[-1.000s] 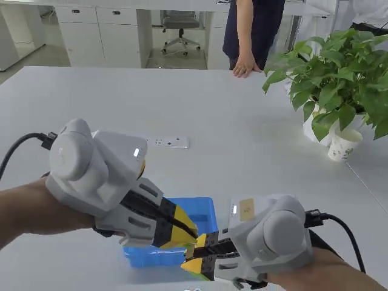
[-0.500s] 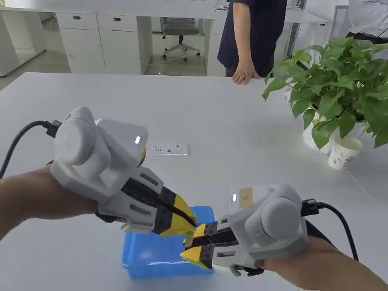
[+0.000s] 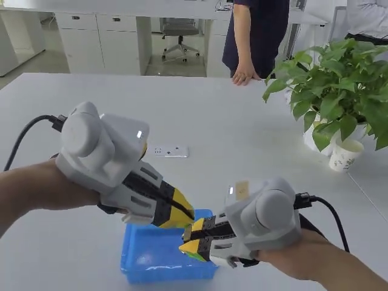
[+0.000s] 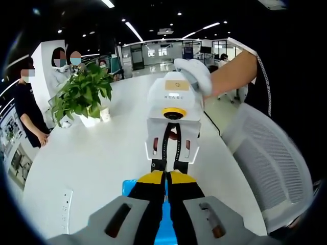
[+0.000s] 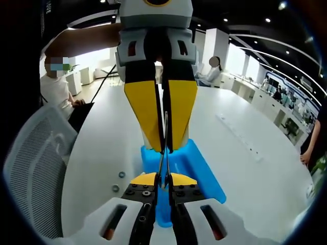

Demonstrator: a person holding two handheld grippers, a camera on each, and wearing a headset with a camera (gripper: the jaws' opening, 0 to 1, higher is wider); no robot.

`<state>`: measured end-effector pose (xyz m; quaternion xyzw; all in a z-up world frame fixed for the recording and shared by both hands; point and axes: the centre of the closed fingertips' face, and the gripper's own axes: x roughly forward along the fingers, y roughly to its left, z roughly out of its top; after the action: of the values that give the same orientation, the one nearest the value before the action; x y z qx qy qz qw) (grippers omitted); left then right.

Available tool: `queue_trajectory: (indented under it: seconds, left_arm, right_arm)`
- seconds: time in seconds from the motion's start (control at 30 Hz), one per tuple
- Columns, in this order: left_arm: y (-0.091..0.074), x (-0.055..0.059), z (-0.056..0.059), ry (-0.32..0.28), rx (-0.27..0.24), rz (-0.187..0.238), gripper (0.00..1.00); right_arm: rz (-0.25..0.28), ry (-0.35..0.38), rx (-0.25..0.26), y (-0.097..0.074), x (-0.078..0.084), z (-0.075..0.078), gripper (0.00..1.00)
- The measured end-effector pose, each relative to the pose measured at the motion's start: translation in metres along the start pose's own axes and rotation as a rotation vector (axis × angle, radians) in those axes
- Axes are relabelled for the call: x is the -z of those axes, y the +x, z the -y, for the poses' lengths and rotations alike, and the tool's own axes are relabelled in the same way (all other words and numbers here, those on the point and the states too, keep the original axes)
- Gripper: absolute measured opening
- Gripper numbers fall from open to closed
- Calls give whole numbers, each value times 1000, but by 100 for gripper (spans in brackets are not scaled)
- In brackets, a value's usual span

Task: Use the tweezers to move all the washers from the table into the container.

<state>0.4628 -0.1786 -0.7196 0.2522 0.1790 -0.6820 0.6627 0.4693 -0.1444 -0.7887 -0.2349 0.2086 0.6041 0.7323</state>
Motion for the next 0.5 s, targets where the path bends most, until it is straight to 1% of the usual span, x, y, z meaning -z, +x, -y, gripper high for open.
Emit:
queue_trajectory:
  seconds: [0.13,0.3,0.5]
  left_arm:
    - [4,6,-6,0,3,-5,5]
    - [11,15,-10,2,12,-16,5]
    - [17,24,-15,-7,17,-22,5]
  right_arm:
    - [-8,5,-2,5,5,6,9]
    - [-28,2,-12,12,15,10,9]
    - [-40,13,-23,18,24,14,9]
